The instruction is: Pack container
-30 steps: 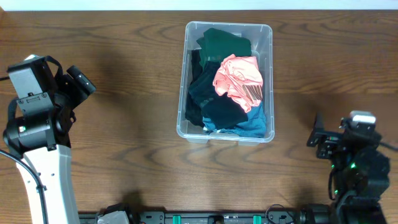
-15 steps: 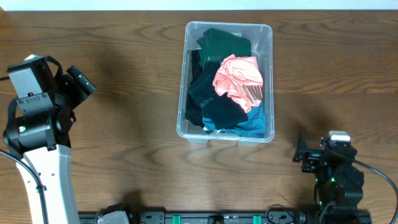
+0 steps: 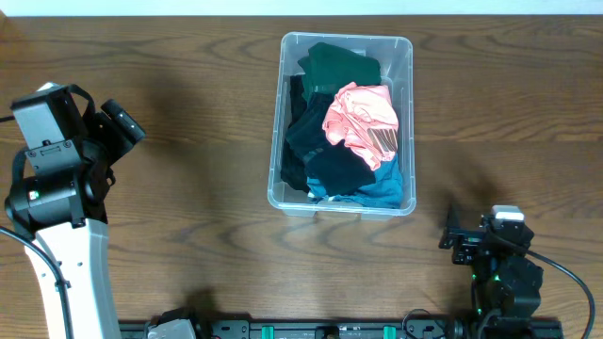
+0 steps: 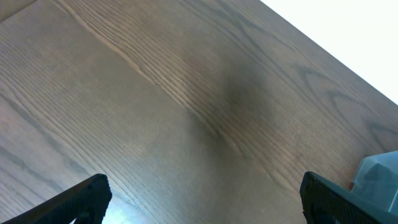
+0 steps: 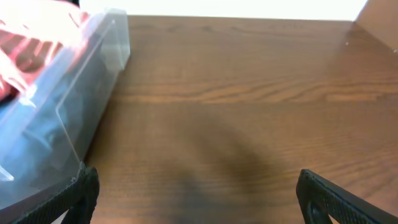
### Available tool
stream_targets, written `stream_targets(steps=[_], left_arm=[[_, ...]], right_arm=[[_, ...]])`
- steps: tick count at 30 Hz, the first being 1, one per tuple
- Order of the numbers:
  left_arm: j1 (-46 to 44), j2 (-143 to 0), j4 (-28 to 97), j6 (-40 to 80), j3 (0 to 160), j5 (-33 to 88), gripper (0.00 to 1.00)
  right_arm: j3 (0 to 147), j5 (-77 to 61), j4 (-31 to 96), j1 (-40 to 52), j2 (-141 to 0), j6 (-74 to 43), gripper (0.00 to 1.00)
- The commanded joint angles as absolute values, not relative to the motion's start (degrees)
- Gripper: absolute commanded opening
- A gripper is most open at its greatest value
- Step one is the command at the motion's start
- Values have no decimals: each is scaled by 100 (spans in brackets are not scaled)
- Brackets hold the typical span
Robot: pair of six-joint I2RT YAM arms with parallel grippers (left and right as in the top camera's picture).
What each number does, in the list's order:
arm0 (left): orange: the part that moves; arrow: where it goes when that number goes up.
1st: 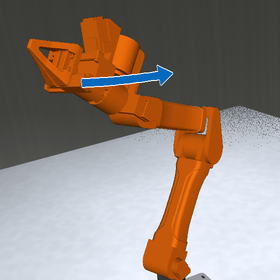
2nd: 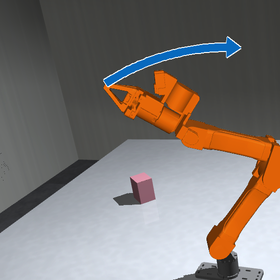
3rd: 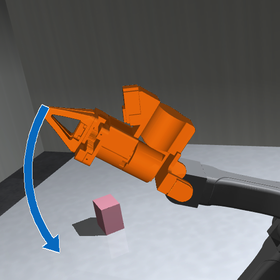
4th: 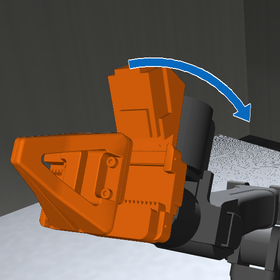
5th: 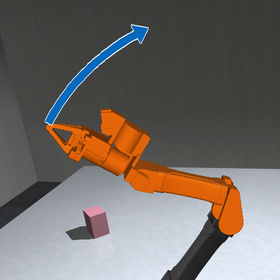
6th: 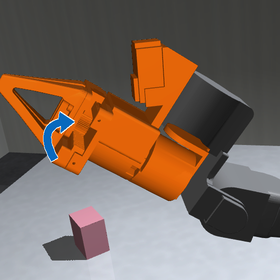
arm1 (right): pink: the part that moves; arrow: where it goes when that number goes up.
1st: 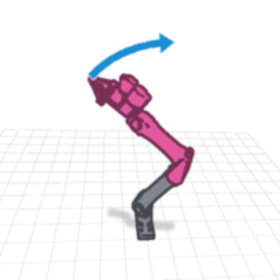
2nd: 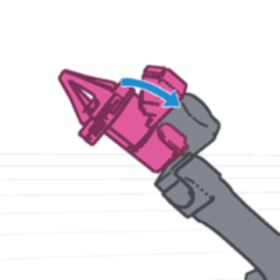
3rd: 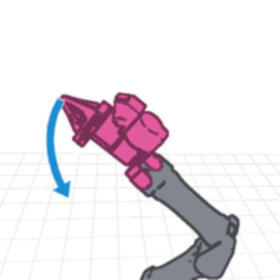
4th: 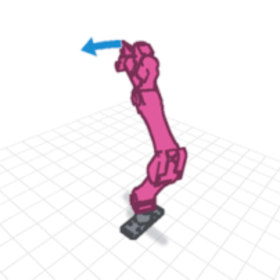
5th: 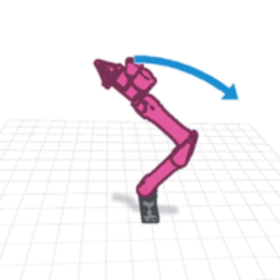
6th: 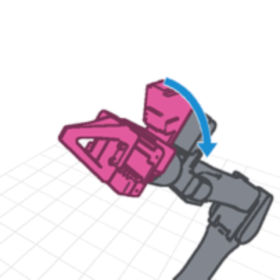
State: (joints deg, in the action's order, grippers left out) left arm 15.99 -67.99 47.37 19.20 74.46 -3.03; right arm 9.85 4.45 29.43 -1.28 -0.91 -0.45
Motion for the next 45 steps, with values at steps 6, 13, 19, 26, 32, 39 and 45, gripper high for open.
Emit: stream_targets(steps=[6, 13, 19, 26, 32, 39, 45], left_arm=[[1616, -6794, 4735, 1846, 7487, -370, 98], [1616, -6805, 4737, 1846, 7487, -370, 98], [1616, -6805, 4735, 1846, 7487, -370, 98], [1599, -6810, 4737, 1846, 7485, -368, 98], [1601, -6810, 4737, 1846, 7487, -370, 98], [1599, -6807, 4737, 1846, 7481, -368, 98], [1599, -6657, 5162, 1844, 7470, -375, 98]], right_arm=[[812, 360, 2956, -187, -60, -126, 99], [812, 360, 2956, -187, -62, -126, 99], [812, 360, 2956, -187, -62, -126, 99], [812, 357, 2956, -187, -62, -126, 99], [812, 357, 2956, -187, -62, -126, 99], [812, 357, 2956, -187, -62, -126, 99], [812, 360, 2956, -187, -62, -126, 99]])
